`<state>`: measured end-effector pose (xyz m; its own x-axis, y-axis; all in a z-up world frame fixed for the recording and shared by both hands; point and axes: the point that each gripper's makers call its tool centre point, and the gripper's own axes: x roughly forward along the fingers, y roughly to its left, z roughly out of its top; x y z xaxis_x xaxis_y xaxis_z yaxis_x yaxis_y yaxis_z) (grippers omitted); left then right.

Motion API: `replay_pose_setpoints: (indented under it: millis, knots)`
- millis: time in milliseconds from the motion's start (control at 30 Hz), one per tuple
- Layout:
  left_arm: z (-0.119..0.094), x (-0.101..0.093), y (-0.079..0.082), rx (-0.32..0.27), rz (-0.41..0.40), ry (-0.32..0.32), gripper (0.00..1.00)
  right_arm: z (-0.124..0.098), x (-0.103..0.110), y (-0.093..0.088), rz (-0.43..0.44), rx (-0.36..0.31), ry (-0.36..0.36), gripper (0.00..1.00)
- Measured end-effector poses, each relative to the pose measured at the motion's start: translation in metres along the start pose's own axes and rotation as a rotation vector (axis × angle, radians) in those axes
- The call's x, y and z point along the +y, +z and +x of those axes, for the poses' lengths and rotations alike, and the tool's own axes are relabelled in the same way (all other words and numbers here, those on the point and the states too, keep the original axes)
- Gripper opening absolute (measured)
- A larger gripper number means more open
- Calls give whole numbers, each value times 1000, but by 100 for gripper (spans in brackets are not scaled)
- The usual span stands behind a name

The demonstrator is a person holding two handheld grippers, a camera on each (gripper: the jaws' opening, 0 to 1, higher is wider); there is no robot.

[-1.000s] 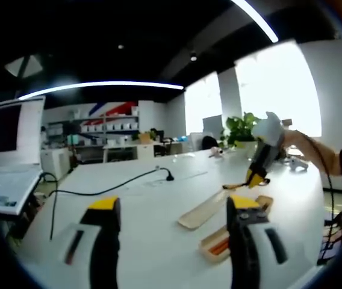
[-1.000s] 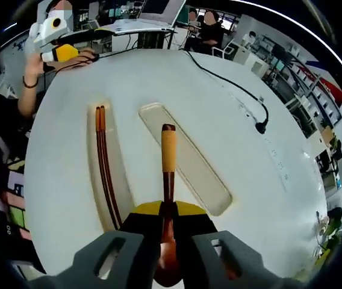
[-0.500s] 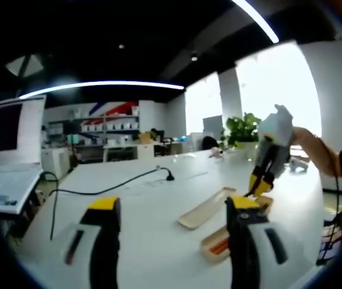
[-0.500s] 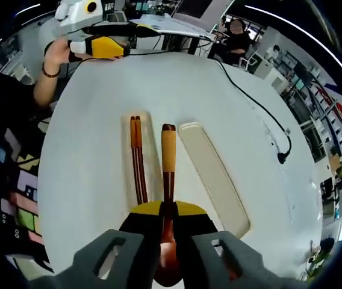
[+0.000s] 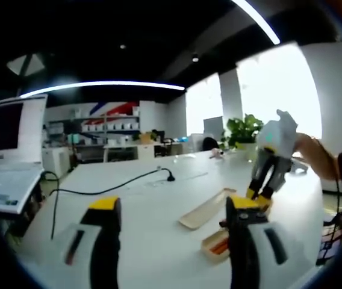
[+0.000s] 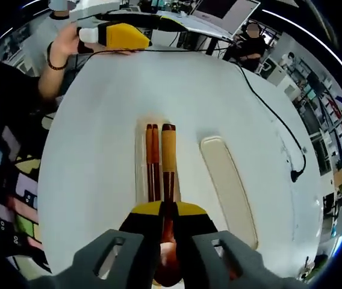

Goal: Arrange the utensils inside the cutlery case until each visible utensil rests in its matching compartment.

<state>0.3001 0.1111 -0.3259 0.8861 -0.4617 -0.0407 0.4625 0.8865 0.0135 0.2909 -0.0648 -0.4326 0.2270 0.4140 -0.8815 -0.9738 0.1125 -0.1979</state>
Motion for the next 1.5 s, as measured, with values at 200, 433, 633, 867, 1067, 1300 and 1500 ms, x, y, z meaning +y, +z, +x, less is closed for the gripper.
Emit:
replay_pose_setpoints:
  millis: [200, 433, 633, 867, 1067, 1300, 1500]
  knots:
    - [0, 3, 1, -4, -2, 8, 74, 8, 5, 1, -10, 11, 23, 4]
    - [1, 2, 0, 0, -3, 2, 74, 17, 13, 2, -14, 16, 44, 4]
    - [1, 2, -1, 0, -5, -1, 74, 24, 16, 1, -12, 25, 56, 4]
    - [1, 3, 0, -1, -5, 1, 74, 29, 18, 1, -12, 23, 72, 5]
    - [0, 3, 0, -2, -7, 5, 73, 29, 20, 1, -12, 24, 82, 5]
    - [1, 4, -2, 4, -8, 5, 73, 29, 20, 2, -56, 12, 84, 7]
    - [2, 5, -2, 5, -7, 3, 73, 24, 14, -4, -39, 12, 70, 7]
